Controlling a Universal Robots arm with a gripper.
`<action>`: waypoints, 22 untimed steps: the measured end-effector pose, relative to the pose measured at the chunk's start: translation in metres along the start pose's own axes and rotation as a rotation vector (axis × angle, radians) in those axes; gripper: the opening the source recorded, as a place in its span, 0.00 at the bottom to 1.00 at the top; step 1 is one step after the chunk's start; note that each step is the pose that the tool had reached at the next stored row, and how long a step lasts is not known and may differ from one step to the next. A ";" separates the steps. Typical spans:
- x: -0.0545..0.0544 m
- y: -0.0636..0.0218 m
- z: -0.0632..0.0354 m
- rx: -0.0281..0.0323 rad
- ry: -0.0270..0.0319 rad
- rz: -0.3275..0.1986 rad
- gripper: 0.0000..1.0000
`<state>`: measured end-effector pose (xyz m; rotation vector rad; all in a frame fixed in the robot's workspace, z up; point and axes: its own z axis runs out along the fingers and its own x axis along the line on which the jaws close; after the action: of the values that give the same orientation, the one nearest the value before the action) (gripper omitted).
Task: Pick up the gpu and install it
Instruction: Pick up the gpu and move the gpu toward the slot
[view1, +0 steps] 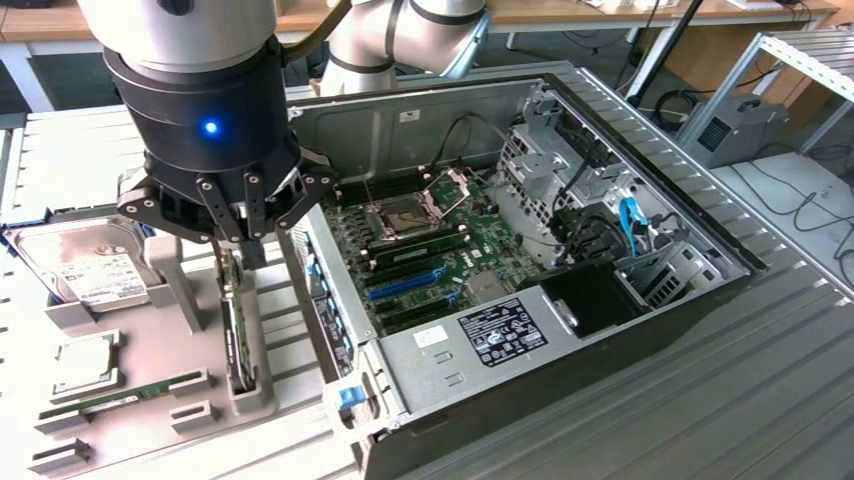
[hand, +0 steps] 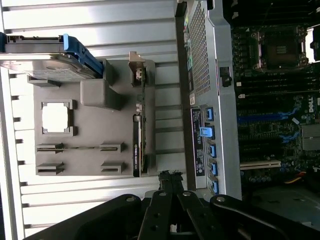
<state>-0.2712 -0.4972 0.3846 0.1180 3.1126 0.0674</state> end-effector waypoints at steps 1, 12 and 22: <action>0.000 0.0000 0.0000 0.0000 0.0000 0.000 0.11; 0.000 0.0000 0.0000 0.0000 0.0000 0.000 0.42; 0.000 -0.0002 0.0034 0.0000 0.0000 0.000 0.42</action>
<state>-0.2713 -0.4972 0.3812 0.1180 3.1127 0.0673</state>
